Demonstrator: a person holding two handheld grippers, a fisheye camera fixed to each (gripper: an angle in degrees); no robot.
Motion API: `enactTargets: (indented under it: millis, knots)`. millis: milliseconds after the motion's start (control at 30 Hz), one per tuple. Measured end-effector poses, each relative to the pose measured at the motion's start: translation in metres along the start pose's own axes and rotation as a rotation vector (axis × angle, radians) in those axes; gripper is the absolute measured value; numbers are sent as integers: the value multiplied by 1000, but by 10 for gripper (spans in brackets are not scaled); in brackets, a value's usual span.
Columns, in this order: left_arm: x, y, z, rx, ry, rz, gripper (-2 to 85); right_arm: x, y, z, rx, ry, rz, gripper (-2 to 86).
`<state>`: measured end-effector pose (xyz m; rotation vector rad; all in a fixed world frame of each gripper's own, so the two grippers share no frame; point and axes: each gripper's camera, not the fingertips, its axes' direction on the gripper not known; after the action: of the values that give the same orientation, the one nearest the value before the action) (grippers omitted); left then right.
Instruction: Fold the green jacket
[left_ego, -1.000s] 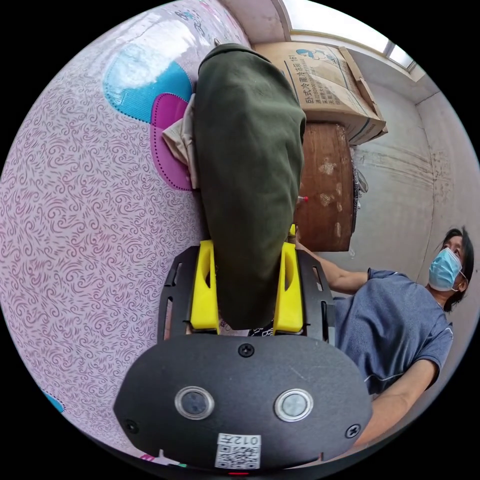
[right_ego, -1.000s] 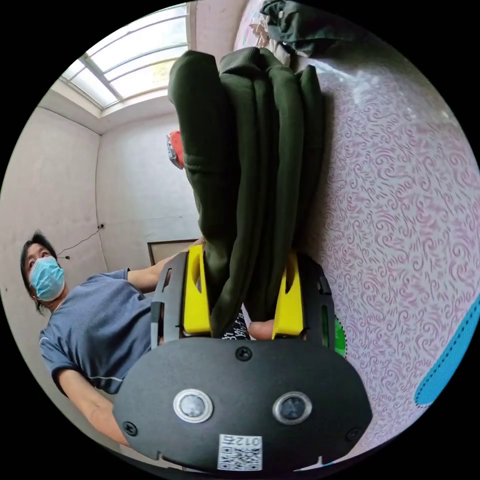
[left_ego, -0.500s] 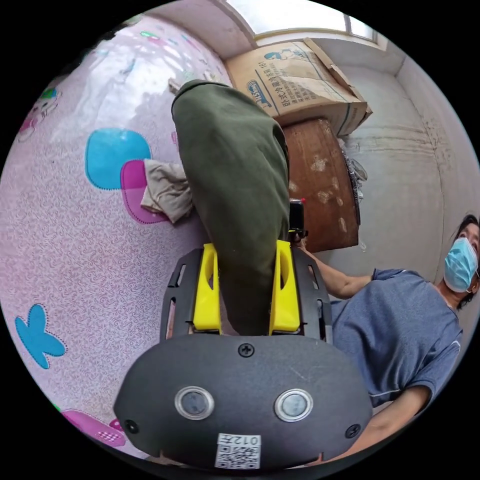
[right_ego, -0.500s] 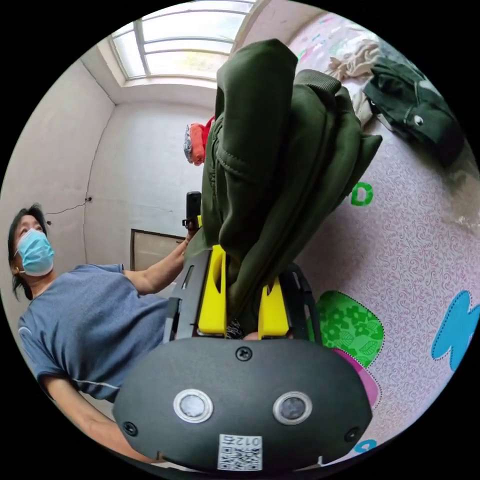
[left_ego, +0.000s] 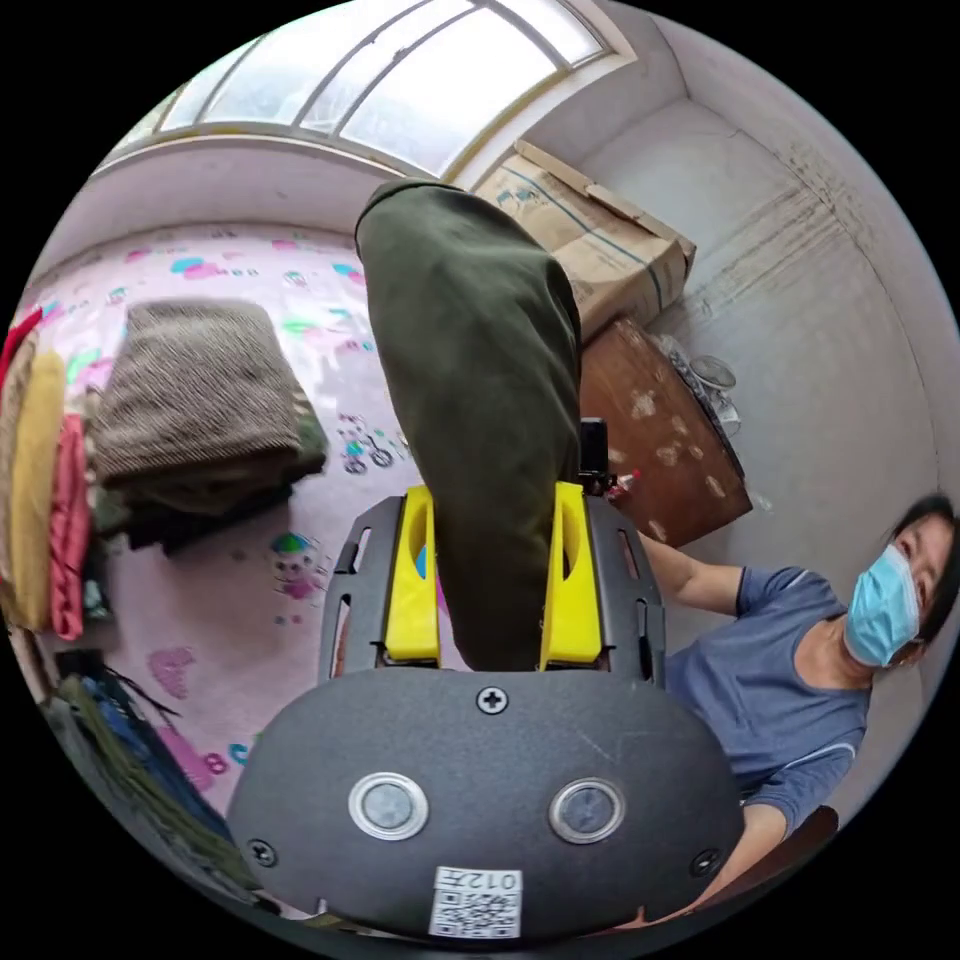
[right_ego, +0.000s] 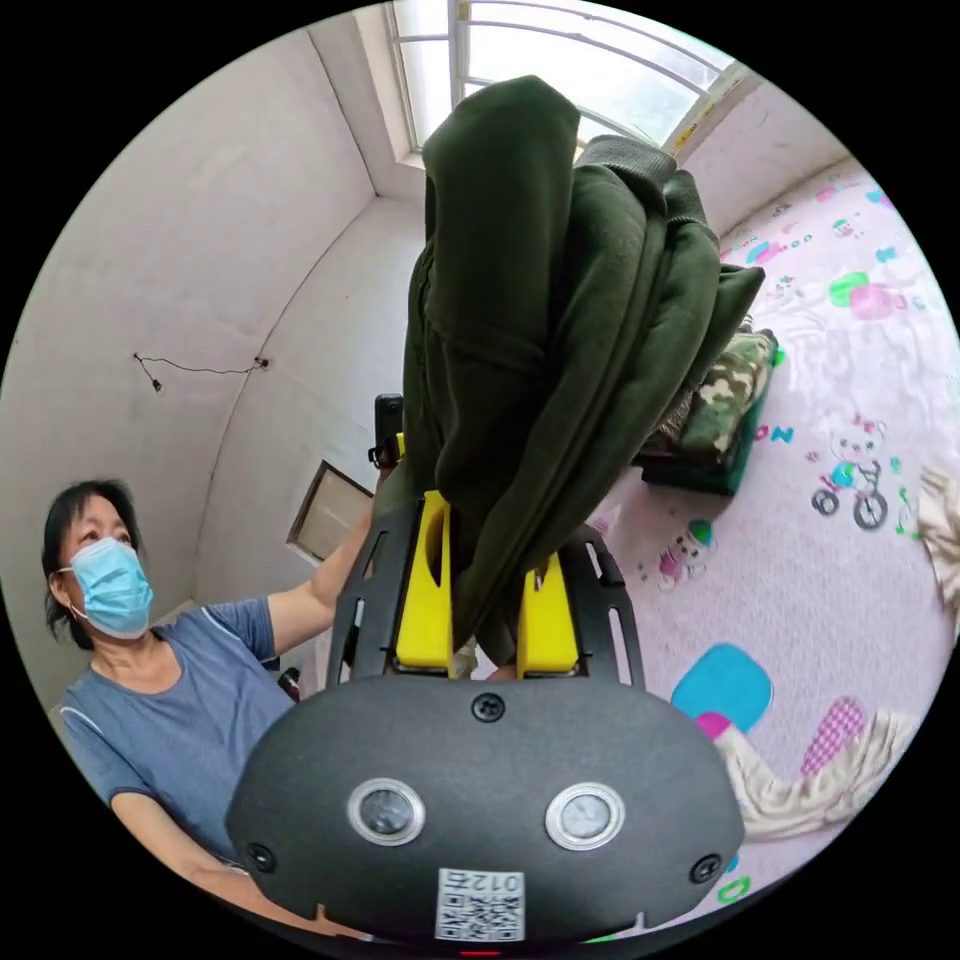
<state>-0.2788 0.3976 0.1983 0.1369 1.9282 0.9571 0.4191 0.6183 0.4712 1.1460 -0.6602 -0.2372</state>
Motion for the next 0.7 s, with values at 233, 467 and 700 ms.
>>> enactTargets:
  millis: [233, 467, 700]
  knots:
    - [-85, -114, -98, 90, -155, -108, 149, 107, -182, 121, 3, -96, 65, 79]
    - [-184, -63, -101, 434, -404, -400, 39, 250, -223, 194, -51, 105, 390, 85]
    - [-106, -98, -48, 326, -514, 6, 7, 245, -269, 210, -129, 118, 247, 85]
